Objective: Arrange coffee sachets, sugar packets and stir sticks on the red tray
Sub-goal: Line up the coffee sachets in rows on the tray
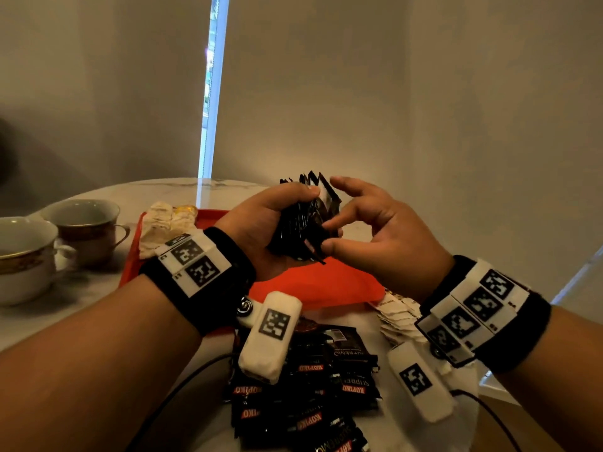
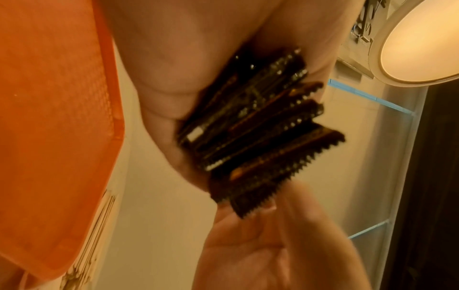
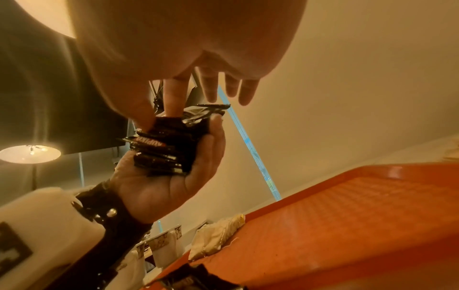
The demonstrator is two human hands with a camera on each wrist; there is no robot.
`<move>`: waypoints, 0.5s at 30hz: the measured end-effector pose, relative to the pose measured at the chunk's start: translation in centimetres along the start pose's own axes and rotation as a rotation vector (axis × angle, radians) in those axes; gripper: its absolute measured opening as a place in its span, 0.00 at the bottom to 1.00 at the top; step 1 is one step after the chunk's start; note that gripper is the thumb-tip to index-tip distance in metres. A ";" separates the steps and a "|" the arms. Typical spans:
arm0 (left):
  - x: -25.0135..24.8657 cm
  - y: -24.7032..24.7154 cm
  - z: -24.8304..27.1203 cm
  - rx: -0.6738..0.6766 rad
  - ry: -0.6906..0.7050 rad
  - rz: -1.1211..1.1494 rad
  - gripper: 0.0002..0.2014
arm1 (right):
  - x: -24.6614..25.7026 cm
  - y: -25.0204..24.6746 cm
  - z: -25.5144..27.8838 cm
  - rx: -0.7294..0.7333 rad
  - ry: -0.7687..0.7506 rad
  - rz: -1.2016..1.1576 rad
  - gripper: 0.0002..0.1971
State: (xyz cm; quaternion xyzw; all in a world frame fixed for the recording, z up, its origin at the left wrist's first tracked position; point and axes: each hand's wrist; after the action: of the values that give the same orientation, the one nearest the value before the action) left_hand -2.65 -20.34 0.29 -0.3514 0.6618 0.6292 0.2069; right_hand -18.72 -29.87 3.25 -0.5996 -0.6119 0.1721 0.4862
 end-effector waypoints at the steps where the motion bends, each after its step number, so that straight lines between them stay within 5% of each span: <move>1: 0.1 0.0 0.0 0.024 -0.003 -0.006 0.19 | 0.2 -0.1 -0.1 0.030 -0.018 -0.003 0.14; 5: 0.5 0.3 0.1 0.096 -0.015 -0.052 0.15 | 0.5 0.5 -0.9 0.047 -0.172 -0.170 0.26; 9: 0.1 0.4 0.3 0.125 -0.010 -0.074 0.14 | 0.7 1.1 -1.2 0.046 -0.218 -0.205 0.24; 11: 0.0 0.4 0.3 0.108 0.000 -0.087 0.12 | 0.4 0.8 -1.1 0.087 -0.152 -0.189 0.24; 15: -0.7 0.0 0.1 -0.060 0.038 -0.058 0.10 | -0.7 -0.3 -0.8 0.218 0.218 -0.149 0.25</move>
State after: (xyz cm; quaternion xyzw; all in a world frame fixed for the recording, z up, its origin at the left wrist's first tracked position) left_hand -2.19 -20.13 0.85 -0.3882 0.6360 0.6357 0.2018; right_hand -18.39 -30.89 3.59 -0.5112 -0.5760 0.1348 0.6235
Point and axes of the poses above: each hand's wrist, its own z-axis away from the middle knuckle, its own y-axis out of the palm, x = y × z, and after that the axes turned 12 degrees about z, right-handed
